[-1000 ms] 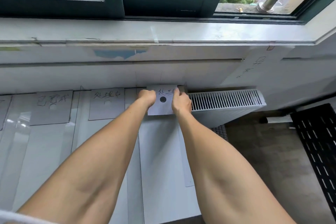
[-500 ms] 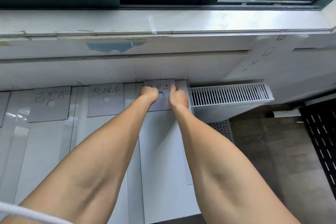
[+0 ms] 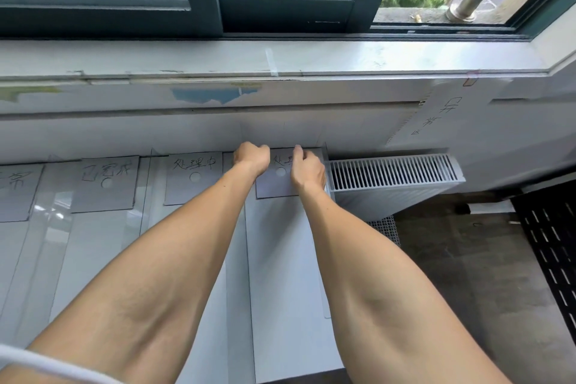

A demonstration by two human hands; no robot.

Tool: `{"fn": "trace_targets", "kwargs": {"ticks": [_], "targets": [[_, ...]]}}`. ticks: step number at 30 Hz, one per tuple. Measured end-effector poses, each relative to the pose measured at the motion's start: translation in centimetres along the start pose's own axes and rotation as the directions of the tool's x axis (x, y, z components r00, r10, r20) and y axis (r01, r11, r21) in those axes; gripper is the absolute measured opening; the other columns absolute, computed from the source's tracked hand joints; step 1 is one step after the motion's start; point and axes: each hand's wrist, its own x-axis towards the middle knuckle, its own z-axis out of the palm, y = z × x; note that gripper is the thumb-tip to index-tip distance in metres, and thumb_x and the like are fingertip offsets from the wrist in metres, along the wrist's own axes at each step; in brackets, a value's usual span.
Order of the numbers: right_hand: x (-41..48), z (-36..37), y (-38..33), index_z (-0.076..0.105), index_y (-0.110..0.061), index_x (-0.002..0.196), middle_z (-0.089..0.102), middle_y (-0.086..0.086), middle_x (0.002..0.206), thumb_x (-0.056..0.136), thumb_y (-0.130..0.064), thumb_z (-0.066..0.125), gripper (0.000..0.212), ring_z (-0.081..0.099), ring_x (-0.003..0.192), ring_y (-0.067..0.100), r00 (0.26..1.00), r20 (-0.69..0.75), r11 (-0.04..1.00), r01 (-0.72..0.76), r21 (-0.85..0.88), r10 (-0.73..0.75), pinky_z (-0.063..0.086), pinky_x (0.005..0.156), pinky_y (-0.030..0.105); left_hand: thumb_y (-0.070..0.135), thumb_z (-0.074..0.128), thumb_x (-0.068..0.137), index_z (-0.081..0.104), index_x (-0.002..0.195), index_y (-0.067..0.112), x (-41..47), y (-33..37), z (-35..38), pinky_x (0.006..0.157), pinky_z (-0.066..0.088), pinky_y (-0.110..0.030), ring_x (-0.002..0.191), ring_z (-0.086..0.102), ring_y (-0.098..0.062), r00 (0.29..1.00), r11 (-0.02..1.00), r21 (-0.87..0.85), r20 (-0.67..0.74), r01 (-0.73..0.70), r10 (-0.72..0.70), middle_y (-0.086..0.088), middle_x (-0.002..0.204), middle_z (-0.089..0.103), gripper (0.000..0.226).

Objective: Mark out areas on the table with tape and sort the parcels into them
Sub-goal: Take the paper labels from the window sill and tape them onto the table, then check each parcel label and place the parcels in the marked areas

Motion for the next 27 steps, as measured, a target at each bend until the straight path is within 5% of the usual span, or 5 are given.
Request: {"fn": "trace_targets", "kwargs": {"ticks": [5,20,27], "targets": [[-2.6,1.1,-3.2,0.063,-0.006,0.117,0.063,0.017,0.119,0.101,-0.049,0.032,0.055,0.056,0.11,0.035,0.995,0.036,0.994,0.094,-0.057,-0.092,0.04,0.082,0.038,0.023,0.046,0.096,0.048,0.134,-0.001,-0.4,-1.3,-4.5,0.096,0.043,-0.035,0.122,0.051,-0.036,0.999,0.998,0.06,-0.039,-0.025,0.028,-0.019,0.135,0.054,0.045],[-17.3,10.6,-17.5,0.061,-0.009,0.106,0.064,0.013,0.113,0.101,-0.051,0.031,0.052,0.057,0.107,0.034,0.927,0.158,0.913,0.365,-0.181,-0.339,0.04,0.08,0.037,0.027,0.043,0.095,0.055,0.128,0.007,-4.2,-9.6,-27.6,0.095,0.047,-0.039,0.115,0.053,-0.037,0.979,0.999,0.015,-0.198,-0.05,0.052,-0.016,0.127,0.058,0.04],[-27.9,18.5,-26.8,0.062,-0.009,0.116,0.064,0.012,0.116,0.102,-0.05,0.029,0.055,0.056,0.109,0.034,0.82,0.262,0.793,0.565,-0.227,-0.509,0.046,0.089,0.041,0.026,0.041,0.093,0.06,0.122,0.002,-7.3,-17.1,-41.6,0.09,0.047,-0.041,0.11,0.056,-0.037,0.95,0.998,-0.047,-0.313,-0.034,0.018,-0.019,0.122,0.061,0.041]]}}
